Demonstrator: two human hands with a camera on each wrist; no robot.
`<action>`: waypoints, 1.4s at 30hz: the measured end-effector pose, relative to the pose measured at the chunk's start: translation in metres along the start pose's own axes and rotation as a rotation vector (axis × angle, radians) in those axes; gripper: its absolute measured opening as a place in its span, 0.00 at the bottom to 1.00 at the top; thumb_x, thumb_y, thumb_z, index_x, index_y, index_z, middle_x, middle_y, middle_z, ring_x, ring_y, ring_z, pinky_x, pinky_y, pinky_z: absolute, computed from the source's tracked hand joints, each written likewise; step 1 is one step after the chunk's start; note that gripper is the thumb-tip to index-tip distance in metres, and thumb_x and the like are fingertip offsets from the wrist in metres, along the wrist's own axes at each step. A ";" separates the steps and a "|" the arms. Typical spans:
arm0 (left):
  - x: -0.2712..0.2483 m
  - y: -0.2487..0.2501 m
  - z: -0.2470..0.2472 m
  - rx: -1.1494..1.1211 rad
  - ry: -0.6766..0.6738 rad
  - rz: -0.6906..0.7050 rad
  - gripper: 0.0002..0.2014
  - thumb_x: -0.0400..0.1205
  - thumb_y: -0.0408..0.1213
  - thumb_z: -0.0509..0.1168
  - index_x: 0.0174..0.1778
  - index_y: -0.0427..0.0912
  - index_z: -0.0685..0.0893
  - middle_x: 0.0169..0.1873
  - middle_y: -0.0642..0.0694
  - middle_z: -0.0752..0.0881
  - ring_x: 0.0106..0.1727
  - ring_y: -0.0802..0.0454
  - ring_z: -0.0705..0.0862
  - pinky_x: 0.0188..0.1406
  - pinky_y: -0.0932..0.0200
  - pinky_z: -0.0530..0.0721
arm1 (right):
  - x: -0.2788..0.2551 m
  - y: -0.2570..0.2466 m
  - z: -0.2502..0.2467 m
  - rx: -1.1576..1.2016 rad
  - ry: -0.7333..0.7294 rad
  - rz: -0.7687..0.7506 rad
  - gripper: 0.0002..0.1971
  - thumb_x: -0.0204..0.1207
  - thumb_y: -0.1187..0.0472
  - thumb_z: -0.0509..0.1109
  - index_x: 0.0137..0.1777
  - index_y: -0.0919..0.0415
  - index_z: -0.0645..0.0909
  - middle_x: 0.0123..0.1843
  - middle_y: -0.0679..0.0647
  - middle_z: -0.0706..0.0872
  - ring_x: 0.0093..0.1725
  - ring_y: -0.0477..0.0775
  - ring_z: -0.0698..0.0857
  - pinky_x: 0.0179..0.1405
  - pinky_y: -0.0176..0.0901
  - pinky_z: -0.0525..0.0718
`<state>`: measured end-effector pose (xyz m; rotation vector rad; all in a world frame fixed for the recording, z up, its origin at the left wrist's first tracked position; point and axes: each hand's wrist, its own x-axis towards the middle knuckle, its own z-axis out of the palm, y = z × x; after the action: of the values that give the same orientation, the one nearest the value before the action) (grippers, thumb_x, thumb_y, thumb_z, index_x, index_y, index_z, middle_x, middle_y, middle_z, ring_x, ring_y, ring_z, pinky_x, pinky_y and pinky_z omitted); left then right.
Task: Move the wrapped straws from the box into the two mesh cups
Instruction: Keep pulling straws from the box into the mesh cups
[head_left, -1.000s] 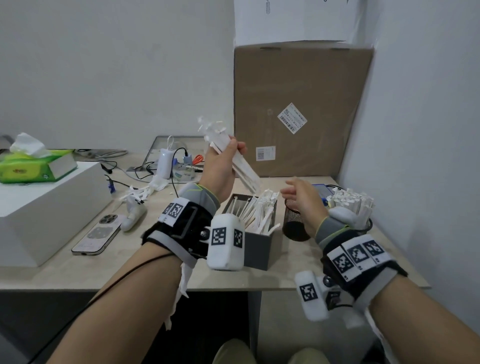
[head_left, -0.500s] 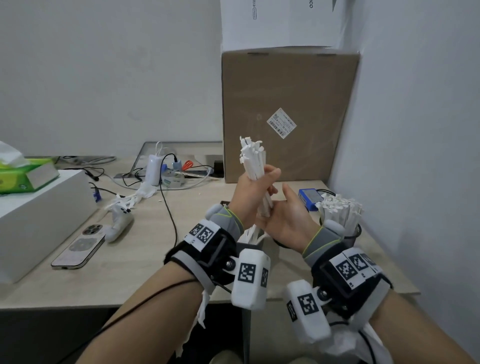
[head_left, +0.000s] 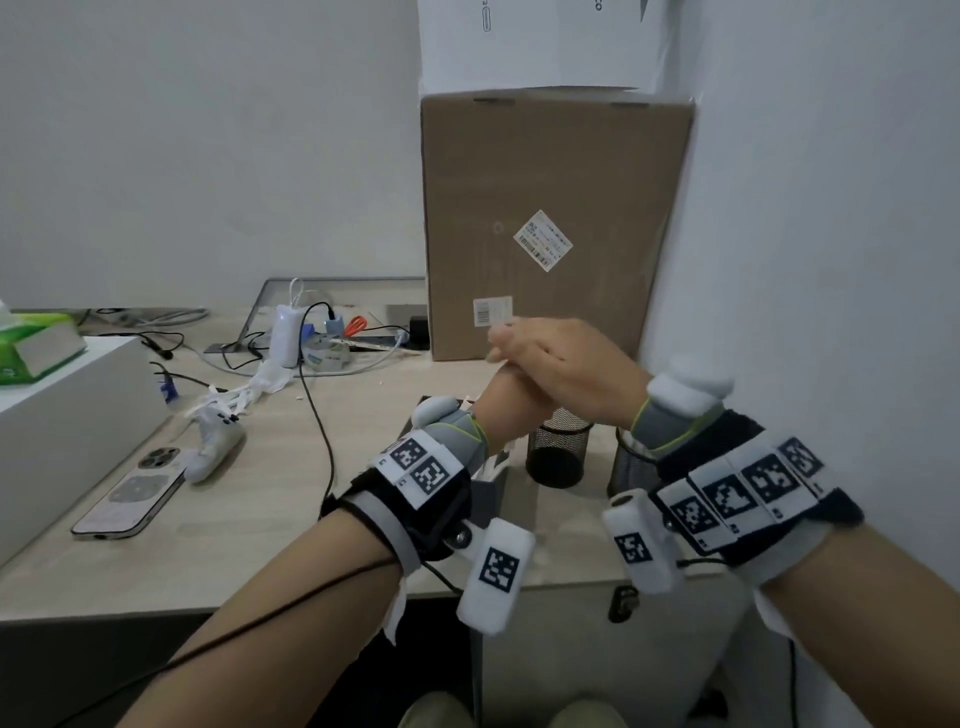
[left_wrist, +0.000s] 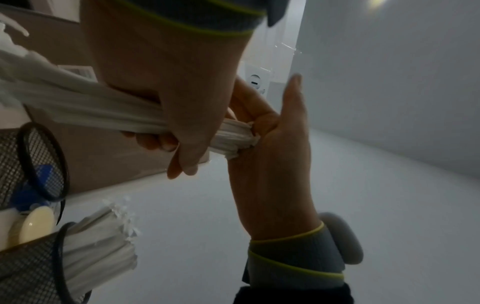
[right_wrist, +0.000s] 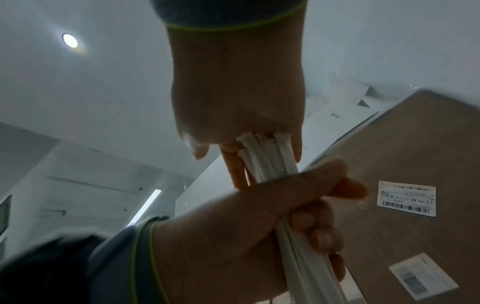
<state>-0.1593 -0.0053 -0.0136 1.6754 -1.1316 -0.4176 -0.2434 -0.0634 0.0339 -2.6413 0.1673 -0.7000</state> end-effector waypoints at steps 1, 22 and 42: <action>0.000 0.003 0.003 0.012 0.001 0.001 0.17 0.82 0.27 0.62 0.69 0.32 0.76 0.43 0.53 0.80 0.29 0.79 0.80 0.36 0.79 0.81 | -0.003 0.002 -0.001 0.011 0.045 0.009 0.31 0.78 0.38 0.48 0.52 0.57 0.88 0.51 0.53 0.91 0.58 0.53 0.85 0.63 0.53 0.79; 0.029 0.060 0.090 0.421 -0.153 0.240 0.16 0.80 0.33 0.62 0.63 0.32 0.79 0.56 0.33 0.85 0.57 0.36 0.84 0.52 0.48 0.82 | -0.054 0.086 -0.052 -0.404 0.483 0.245 0.26 0.74 0.35 0.56 0.27 0.57 0.72 0.22 0.53 0.74 0.30 0.62 0.77 0.33 0.44 0.68; 0.045 0.008 0.086 0.259 -0.208 -0.234 0.07 0.82 0.31 0.59 0.47 0.47 0.68 0.39 0.49 0.75 0.43 0.48 0.74 0.44 0.56 0.73 | -0.045 0.170 -0.085 -0.389 0.286 0.415 0.22 0.75 0.55 0.57 0.20 0.58 0.60 0.20 0.56 0.65 0.30 0.62 0.69 0.32 0.47 0.63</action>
<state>-0.2025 -0.0907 -0.0312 2.0397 -1.1831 -0.6262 -0.3267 -0.2387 0.0114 -2.7026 0.9904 -0.9684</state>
